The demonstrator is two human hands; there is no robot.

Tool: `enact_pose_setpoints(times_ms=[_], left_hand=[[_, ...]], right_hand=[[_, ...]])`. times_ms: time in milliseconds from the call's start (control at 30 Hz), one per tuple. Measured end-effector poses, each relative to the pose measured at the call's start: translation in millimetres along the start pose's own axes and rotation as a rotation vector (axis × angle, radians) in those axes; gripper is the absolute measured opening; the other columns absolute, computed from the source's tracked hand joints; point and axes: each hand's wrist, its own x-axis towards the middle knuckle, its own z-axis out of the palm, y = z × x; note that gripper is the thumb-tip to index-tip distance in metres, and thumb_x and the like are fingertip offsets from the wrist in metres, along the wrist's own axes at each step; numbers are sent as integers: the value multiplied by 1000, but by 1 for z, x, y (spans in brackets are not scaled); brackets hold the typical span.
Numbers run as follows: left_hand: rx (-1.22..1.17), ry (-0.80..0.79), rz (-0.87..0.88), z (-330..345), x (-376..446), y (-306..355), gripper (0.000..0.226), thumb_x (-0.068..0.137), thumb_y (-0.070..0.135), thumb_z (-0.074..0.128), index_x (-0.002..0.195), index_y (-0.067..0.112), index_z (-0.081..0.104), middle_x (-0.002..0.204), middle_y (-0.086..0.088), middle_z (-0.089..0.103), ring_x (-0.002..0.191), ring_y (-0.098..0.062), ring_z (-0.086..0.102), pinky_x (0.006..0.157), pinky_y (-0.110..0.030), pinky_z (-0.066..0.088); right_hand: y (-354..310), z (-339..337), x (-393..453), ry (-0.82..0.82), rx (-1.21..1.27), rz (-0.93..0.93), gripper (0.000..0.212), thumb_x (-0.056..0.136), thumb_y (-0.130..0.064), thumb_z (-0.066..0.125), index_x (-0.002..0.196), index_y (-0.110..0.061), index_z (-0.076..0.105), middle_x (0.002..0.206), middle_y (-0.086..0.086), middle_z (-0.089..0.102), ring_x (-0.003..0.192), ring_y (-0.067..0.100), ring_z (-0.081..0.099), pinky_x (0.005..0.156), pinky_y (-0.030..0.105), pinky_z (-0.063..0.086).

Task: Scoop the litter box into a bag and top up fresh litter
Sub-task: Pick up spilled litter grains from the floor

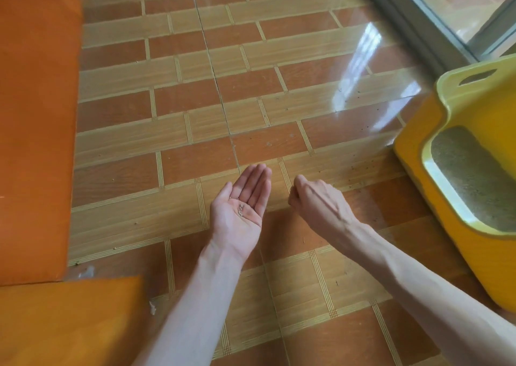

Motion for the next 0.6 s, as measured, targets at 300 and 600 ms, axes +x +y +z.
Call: enact_pose_setpoints(times_ms=[300, 600], left_hand=[[31, 24, -14, 136, -76, 36, 50, 112, 28, 32, 128, -7, 64, 128, -22, 70, 117, -34, 70, 98, -39, 57], [27, 44, -62, 336, -234, 79, 52, 111, 29, 32, 127, -8, 65, 129, -24, 69, 118, -36, 69, 97, -40, 58]], right_hand=[[-39, -167, -17, 100, 834, 158, 35, 105, -24, 48, 74, -8, 49, 60, -5, 49, 54, 8, 41, 49, 30, 38], [-124, -431, -59, 157, 1378, 354, 26, 107, -19, 47, 82, -10, 48, 61, -5, 34, 55, 10, 27, 48, 24, 24]])
